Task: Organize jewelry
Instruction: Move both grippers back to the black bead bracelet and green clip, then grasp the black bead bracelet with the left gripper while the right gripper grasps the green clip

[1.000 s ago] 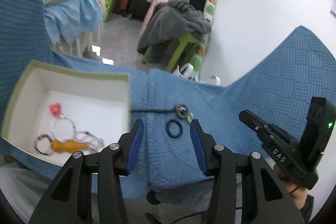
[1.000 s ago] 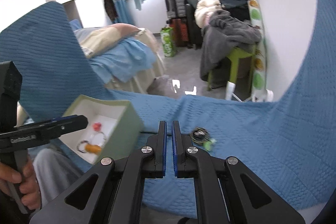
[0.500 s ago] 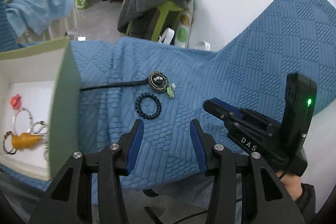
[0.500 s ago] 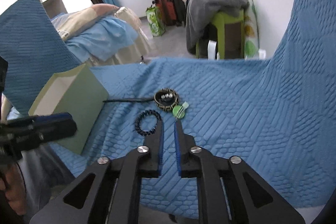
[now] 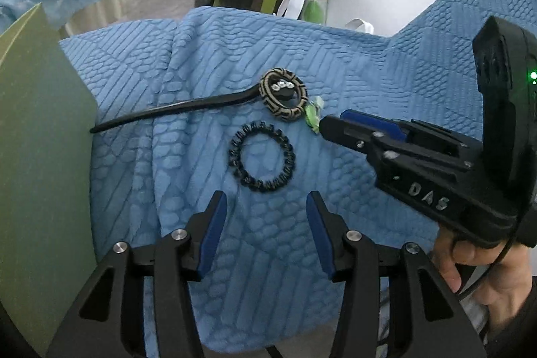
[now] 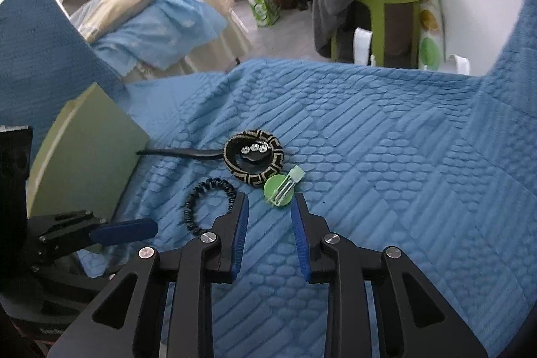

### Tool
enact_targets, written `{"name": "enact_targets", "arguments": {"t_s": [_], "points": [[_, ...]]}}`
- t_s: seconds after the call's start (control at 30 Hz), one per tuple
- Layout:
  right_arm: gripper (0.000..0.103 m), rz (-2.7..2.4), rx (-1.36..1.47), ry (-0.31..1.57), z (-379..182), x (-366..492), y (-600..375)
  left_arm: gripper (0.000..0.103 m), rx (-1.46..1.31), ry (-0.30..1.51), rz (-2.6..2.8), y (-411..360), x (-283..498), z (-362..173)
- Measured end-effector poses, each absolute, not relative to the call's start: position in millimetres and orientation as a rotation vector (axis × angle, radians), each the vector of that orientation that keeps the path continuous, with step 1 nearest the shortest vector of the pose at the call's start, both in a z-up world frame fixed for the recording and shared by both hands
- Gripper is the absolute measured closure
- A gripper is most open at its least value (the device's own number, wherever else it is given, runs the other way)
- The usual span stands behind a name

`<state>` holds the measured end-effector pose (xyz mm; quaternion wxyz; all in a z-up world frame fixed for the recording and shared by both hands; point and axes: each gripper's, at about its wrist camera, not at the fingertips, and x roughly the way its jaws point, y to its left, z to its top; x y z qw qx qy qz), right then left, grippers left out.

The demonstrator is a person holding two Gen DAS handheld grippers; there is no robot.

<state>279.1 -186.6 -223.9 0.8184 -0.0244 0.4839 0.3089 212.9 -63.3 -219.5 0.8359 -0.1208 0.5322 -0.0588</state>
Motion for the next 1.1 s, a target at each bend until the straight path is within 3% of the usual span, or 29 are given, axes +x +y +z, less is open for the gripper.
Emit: {"name": "enact_targets", "arguments": {"t_s": [0.27, 0.47, 0.67, 0.87, 1.0, 1.1], "points": [[0.079, 0.657, -0.126, 1.031, -236, 291, -176, 0.045, -0.152, 1.132, -0.112, -75, 232, -227], [0.08, 0.678, -0.141, 1.045, -242, 291, -172, 0.045, -0.088, 1.136, -0.121, -82, 243, -231], [0.093, 0.686, -0.087, 1.046, -240, 293, -178, 0.045, -0.056, 1.133, -0.112, -82, 251, -233], [0.093, 0.657, -0.017, 1.057, -236, 298, -191, 0.045, 0.007, 1.12, -0.112, -90, 253, -236], [0.093, 0.648, 0.012, 1.045, -231, 298, -198, 0.053, 0.064, 1.118, -0.088, -97, 252, -238], [0.093, 0.635, 0.032, 1.037, -227, 297, -203, 0.07, 0.054, 1.12, -0.077, -99, 251, -237]]}}
